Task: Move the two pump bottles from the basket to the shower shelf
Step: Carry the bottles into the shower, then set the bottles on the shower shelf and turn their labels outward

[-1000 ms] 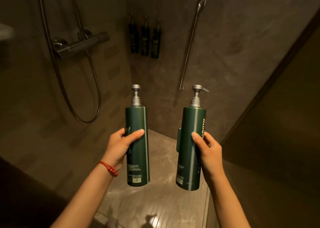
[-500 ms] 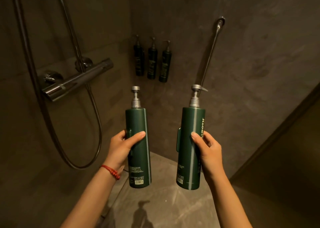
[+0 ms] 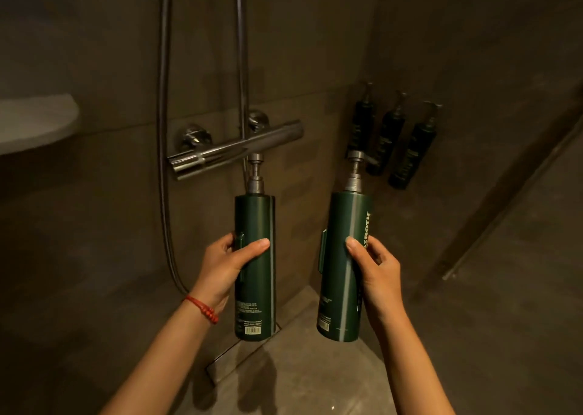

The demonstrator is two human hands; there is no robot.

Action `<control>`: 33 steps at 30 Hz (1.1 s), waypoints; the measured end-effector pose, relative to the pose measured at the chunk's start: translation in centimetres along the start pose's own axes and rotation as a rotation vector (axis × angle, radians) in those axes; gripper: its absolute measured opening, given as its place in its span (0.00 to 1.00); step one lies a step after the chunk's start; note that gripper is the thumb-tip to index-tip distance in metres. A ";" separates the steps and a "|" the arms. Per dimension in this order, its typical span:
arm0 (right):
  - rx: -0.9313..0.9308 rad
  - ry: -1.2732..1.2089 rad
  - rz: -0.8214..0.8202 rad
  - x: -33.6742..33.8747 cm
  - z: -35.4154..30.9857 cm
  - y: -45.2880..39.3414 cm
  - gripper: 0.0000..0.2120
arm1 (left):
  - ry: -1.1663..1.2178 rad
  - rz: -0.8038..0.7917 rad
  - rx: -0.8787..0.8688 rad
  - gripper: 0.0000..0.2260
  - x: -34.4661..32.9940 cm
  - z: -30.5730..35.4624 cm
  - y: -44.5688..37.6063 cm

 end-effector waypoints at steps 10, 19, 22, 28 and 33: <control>-0.055 -0.019 -0.489 -5.9 -0.3 -6.6 0.12 | 0.050 0.429 -0.055 0.19 2.4 0.9 2.5; -0.123 -0.136 -0.800 -14.0 -0.5 -4.5 0.16 | 0.052 0.757 -0.107 0.20 7.0 2.7 9.4; -0.112 -0.161 -0.849 -16.5 -0.9 -3.6 0.15 | 0.011 0.809 -0.144 0.20 8.3 4.4 11.0; -0.048 -0.228 -0.916 -21.1 -3.9 -2.8 0.16 | -0.043 0.899 -0.259 0.18 11.0 8.6 12.8; 0.021 -0.281 -0.923 -24.0 -6.8 -3.0 0.15 | -0.096 0.926 -0.335 0.22 12.9 12.5 13.1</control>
Point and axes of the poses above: each hand's wrist, its own y-axis away from the middle knuckle, its own x-axis out of the back of the hand, z = x × y, the point moved 6 cm from there along -y, towards the middle knuckle, and after that the axes turned 8 degrees about -y, right-handed, at the moved point
